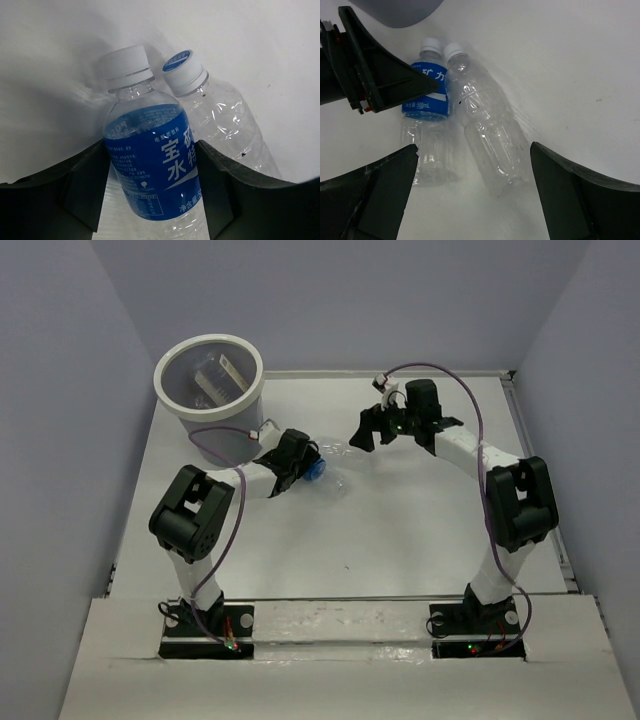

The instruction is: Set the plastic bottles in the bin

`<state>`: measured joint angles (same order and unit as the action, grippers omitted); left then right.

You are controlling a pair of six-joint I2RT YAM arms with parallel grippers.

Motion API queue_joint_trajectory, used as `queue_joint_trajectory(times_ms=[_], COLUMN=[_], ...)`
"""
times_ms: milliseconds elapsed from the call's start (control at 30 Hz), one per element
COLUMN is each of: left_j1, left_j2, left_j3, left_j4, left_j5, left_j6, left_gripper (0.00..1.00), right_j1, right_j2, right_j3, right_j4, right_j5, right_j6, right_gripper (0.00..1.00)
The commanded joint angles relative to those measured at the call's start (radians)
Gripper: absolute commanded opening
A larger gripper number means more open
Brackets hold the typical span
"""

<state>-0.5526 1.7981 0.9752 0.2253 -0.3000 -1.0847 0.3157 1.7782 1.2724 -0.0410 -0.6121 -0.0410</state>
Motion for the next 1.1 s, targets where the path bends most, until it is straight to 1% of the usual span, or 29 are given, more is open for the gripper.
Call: queue_joint_trajectory(times_ms=[0, 33, 100, 133, 167, 233, 267, 367, 400, 433, 467, 567, 600, 633, 667, 700, 733, 767, 800, 833, 867, 900, 967, 1000, 1067], left_j1=[0.008, 0.006, 0.005, 0.005, 0.005, 0.006, 0.005, 0.002, 0.003, 0.000, -0.001, -0.006, -0.006, -0.007, -0.006, -0.007, -0.007, -0.006, -0.004, -0.003, -0.003, 0.005, 0.011, 0.032, 0.072], left_j2=[-0.038, -0.080, -0.132, -0.155, -0.211, -0.271, -0.336, -0.445, -0.518, -0.555, -0.630, -0.741, -0.803, -0.828, -0.868, -0.881, -0.887, -0.881, -0.873, -0.866, -0.856, -0.841, -0.815, -0.774, -0.680], left_j3=[-0.052, -0.065, -0.119, -0.136, -0.168, -0.202, -0.234, -0.276, -0.294, -0.297, -0.297, -0.267, -0.229, -0.201, -0.169, -0.094, -0.046, 0.061, 0.113, 0.156, 0.195, 0.265, 0.328, 0.391, 0.465], left_j4=[0.006, 0.012, 0.016, 0.016, 0.011, 0.002, -0.013, -0.043, -0.065, -0.078, -0.108, -0.173, -0.216, -0.231, -0.283, -0.305, -0.331, -0.381, -0.403, -0.411, -0.405, -0.376, -0.337, -0.290, -0.245], left_j5=[-0.056, -0.057, -0.076, -0.079, -0.080, -0.082, -0.080, -0.071, -0.058, -0.050, -0.041, -0.034, -0.036, -0.062, -0.082, -0.103, -0.163, -0.245, -0.292, -0.338, -0.378, -0.455, -0.542, -0.606, -0.646], left_j6=[0.055, 0.081, 0.106, 0.117, 0.140, 0.158, 0.175, 0.203, 0.215, 0.241, 0.253, 0.305, 0.322, 0.342, 0.385, 0.414, 0.446, 0.510, 0.538, 0.564, 0.597, 0.674, 0.755, 0.843, 0.916], left_gripper=[0.53, 0.46, 0.46, 0.45, 0.45, 0.45, 0.45, 0.45, 0.45, 0.44, 0.43, 0.43, 0.43, 0.43, 0.43, 0.43, 0.43, 0.43, 0.43, 0.43, 0.43, 0.43, 0.44, 0.44, 0.44], right_j1=[0.005, 0.017, 0.029, 0.054, 0.065, 0.086, 0.095, 0.120, 0.131, 0.131, 0.153, 0.169, 0.183, 0.195, 0.195, 0.207, 0.207, 0.207, 0.207, 0.207, 0.207, 0.207, 0.217, 0.217, 0.217], right_j2=[0.104, 0.122, 0.177, 0.197, 0.217, 0.268, 0.283, 0.355, 0.375, 0.395, 0.430, 0.478, 0.506, 0.520, 0.532, 0.541, 0.549, 0.546, 0.541, 0.521, 0.508, 0.492, 0.432, 0.408, 0.313], right_j3=[0.177, 0.203, 0.254, 0.316, 0.349, 0.401, 0.442, 0.499, 0.540, 0.560, 0.588, 0.623, 0.634, 0.656, 0.668, 0.677, 0.685, 0.682, 0.676, 0.653, 0.639, 0.621, 0.562, 0.538, 0.435], right_j4=[-0.153, -0.178, -0.245, -0.275, -0.325, -0.359, -0.385, -0.413, -0.434, -0.444, -0.450, -0.448, -0.448, -0.447, -0.447, -0.442, -0.438, -0.413, -0.399, -0.383, -0.369, -0.338, -0.312, -0.284, -0.245], right_j5=[-0.018, -0.011, -0.009, 0.004, 0.018, 0.049, 0.060, 0.089, 0.094, 0.110, 0.118, 0.164, 0.179, 0.220, 0.251, 0.276, 0.279, 0.273, 0.267, 0.259, 0.252, 0.247, 0.235, 0.233, 0.229], right_j6=[-0.109, -0.128, -0.173, -0.189, -0.204, -0.246, -0.264, -0.272, -0.269, -0.267, -0.266, -0.257, -0.252, -0.237, -0.226, -0.215, -0.191, -0.159, -0.143, -0.128, -0.117, -0.096, -0.074, -0.053, -0.030], right_gripper=[0.98, 0.98, 0.99, 0.99, 0.99, 1.00, 1.00, 1.00, 1.00, 1.00, 1.00, 1.00, 0.99, 0.96, 0.94, 0.91, 0.82, 0.72, 0.65, 0.58, 0.54, 0.51, 0.50, 0.49, 0.47])
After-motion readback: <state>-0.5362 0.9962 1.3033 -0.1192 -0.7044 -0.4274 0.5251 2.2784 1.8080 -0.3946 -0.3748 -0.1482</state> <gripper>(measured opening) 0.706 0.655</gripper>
